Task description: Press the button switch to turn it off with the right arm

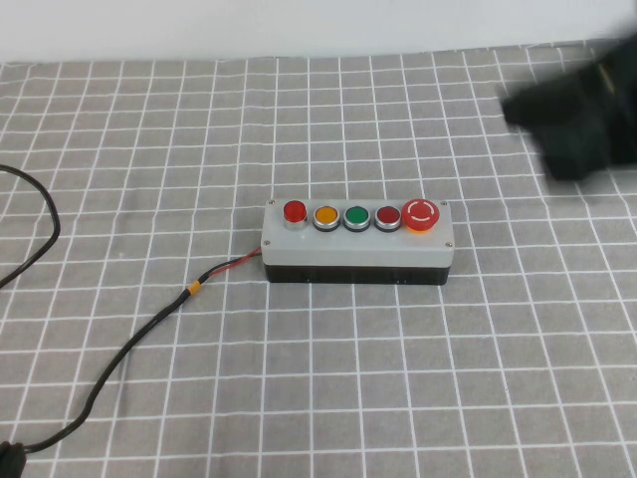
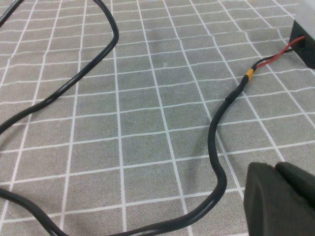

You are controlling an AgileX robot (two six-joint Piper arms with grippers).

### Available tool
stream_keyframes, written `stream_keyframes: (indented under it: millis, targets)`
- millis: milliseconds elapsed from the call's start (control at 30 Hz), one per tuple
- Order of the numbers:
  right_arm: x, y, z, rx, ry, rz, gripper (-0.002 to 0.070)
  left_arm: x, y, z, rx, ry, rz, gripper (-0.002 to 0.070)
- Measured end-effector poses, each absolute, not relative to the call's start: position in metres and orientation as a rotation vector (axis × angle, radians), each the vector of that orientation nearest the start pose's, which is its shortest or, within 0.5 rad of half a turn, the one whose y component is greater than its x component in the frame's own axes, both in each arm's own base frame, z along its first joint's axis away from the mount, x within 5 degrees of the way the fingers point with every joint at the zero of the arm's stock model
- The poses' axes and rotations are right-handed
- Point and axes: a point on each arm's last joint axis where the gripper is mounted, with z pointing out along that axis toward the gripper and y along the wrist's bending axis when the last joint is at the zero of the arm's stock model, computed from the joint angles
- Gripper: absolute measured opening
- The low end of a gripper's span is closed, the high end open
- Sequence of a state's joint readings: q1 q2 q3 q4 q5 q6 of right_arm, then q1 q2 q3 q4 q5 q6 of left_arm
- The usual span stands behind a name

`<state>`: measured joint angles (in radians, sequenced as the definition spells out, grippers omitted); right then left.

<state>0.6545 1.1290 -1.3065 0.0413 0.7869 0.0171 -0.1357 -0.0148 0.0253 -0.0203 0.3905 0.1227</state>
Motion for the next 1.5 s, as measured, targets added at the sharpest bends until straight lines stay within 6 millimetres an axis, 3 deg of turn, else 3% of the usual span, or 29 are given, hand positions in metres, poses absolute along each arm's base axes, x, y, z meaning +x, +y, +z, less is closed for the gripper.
stream_keyframes:
  millis: [133, 267, 467, 633, 733, 933, 1167, 1500]
  targets:
    - [0.147, 0.122, 0.403, -0.621, 2.041, 0.539, -0.0016, 0.051, -0.008, 0.17, 0.23, 1.871, -0.029, -0.0003]
    - [0.128, 0.111, 0.376, -0.608, 2.091, 0.59, -0.0016, 0.051, -0.008, 0.17, 0.23, 1.871, -0.029, -0.0003]
    - [0.122, 0.107, 0.342, -0.626, 2.188, 0.569, -0.0016, 0.051, -0.008, 0.17, 0.23, 1.871, -0.029, -0.0003]
    - [0.124, 0.1, 0.325, -0.698, 2.228, 0.416, -0.0016, 0.051, -0.008, 0.17, 0.23, 1.871, -0.029, -0.0003]
    - [0.122, 0.087, 0.32, -0.666, 2.162, 0.343, -0.0016, 0.051, -0.008, 0.17, 0.232, 1.87, -0.03, -0.0003]
    - [0.107, 0.049, 0.307, -0.413, 1.922, 0.278, -0.0016, 0.051, -0.008, 0.17, 0.232, 1.87, -0.03, -0.0003]
    - [0.085, 0.018, 0.261, -0.185, 1.801, 0.145, -0.0016, 0.051, -0.008, 0.17, 0.232, 1.87, -0.03, -0.0003]
    - [0.06, 0.004, 0.199, -0.038, 1.732, 0.061, -0.0016, 0.051, -0.008, 0.17, 0.232, 1.87, -0.03, -0.0003]
